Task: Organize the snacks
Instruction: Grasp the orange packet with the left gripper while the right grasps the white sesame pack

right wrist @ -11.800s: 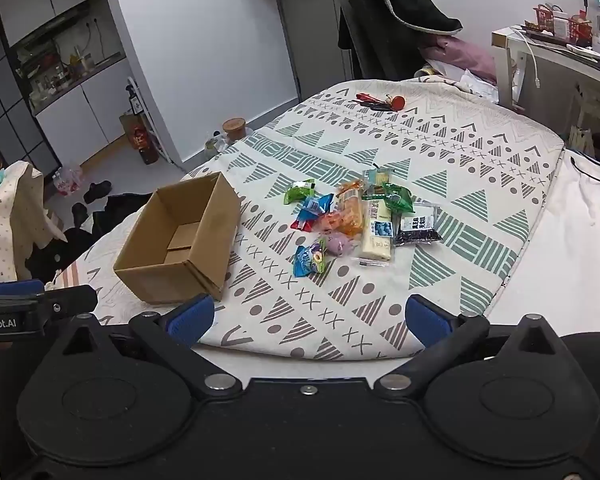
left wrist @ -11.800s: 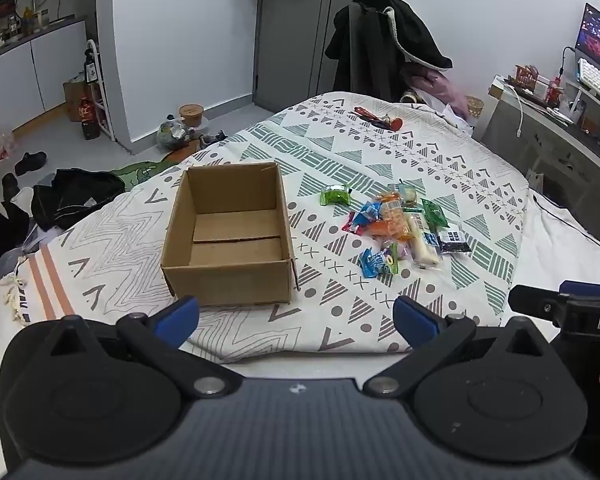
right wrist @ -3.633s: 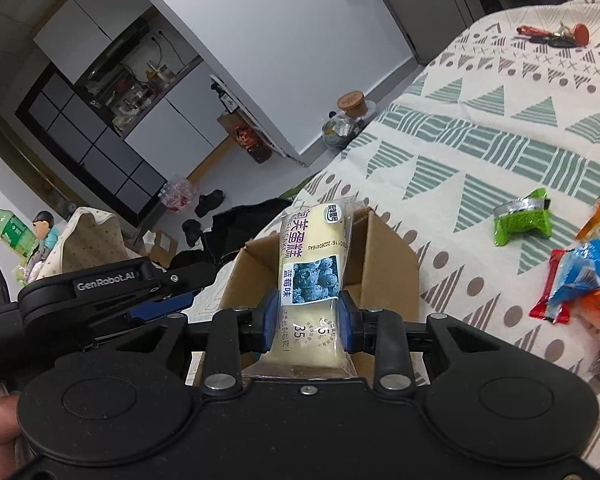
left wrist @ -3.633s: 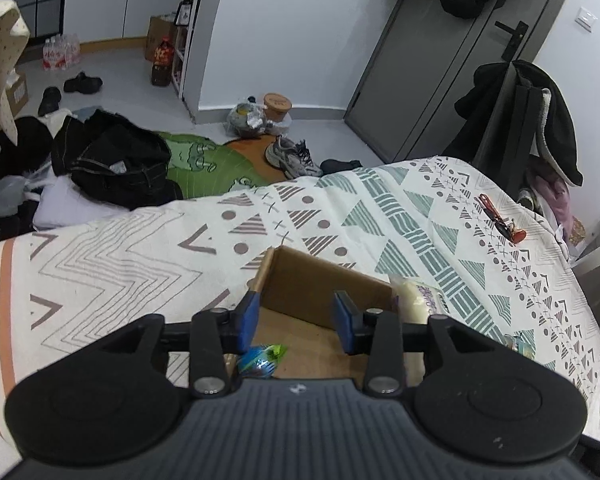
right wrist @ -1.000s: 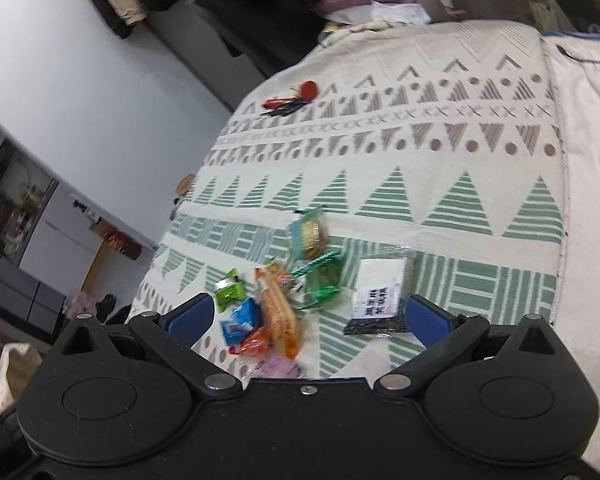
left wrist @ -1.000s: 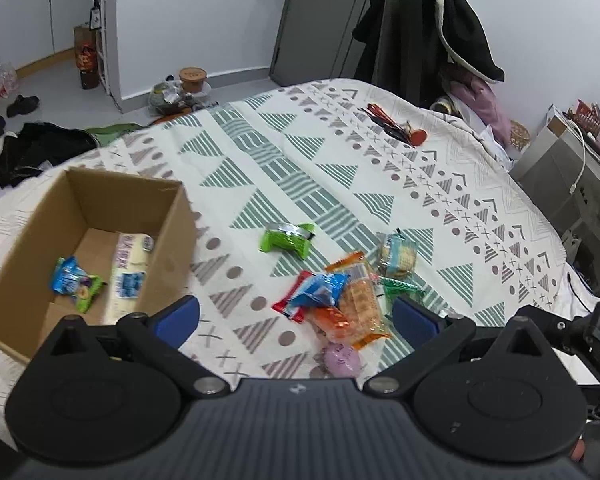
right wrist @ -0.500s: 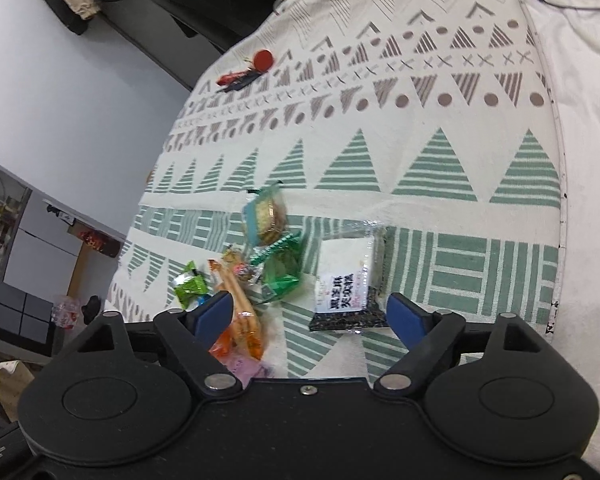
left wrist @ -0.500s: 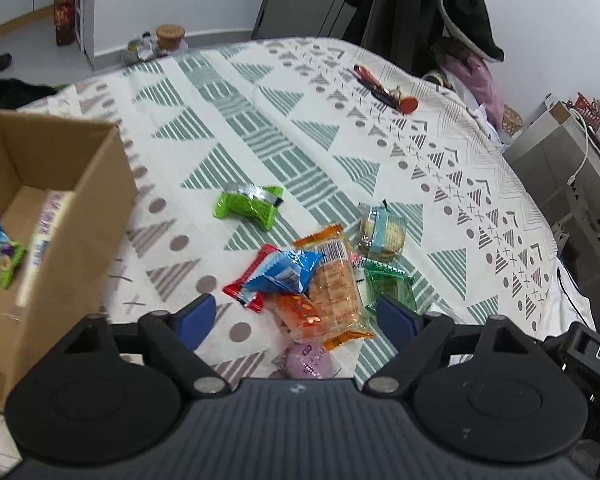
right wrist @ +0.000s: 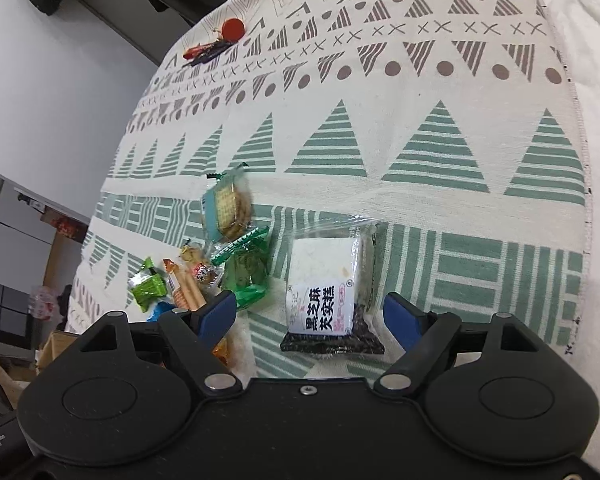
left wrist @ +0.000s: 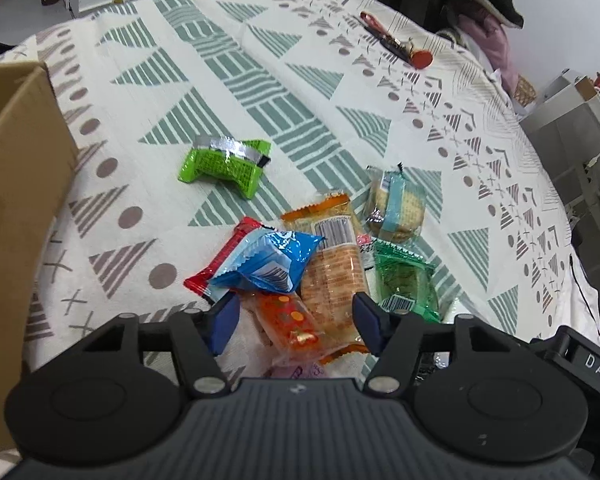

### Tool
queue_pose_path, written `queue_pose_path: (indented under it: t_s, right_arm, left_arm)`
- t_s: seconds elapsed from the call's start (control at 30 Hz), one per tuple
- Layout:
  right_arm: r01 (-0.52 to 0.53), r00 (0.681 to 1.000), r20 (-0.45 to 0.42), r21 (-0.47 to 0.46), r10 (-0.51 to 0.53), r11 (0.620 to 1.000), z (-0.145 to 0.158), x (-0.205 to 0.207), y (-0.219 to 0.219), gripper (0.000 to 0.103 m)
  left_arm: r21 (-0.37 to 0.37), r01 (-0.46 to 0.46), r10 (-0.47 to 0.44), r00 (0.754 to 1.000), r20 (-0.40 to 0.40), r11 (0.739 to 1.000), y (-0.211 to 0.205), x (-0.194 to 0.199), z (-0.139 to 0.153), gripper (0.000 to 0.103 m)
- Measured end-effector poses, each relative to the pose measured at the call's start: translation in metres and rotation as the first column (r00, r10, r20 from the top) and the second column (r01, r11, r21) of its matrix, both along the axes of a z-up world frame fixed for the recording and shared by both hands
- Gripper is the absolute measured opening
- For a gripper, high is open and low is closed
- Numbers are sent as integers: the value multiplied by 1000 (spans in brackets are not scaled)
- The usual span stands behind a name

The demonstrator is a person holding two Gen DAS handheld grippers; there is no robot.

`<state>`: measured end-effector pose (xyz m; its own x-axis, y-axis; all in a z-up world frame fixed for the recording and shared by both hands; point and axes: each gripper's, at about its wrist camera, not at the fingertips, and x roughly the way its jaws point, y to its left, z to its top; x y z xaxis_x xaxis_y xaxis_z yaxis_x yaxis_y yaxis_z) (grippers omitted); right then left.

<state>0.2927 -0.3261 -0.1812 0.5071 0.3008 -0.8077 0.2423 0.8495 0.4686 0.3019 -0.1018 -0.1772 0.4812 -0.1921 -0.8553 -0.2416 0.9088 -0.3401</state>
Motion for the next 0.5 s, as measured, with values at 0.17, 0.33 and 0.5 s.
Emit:
queue_pose_path:
  t_s: [0.17, 0.33, 0.5]
  right_arm:
    - [-14, 1000, -29, -27, 13, 1000, -9, 10, 9, 80]
    - [-24, 999, -33, -83, 21, 996, -13, 14, 18, 73]
    - [-13, 1000, -20, -106, 11, 994, -12, 11, 15, 47]
  left_arm:
    - [-19, 13, -14, 1000, -25, 1000, 1, 3, -10, 52]
    - [-27, 32, -33, 999, -24, 999, 1, 3, -7, 33]
    - [-43, 20, -21, 1000, -23, 999, 9, -4, -2, 20]
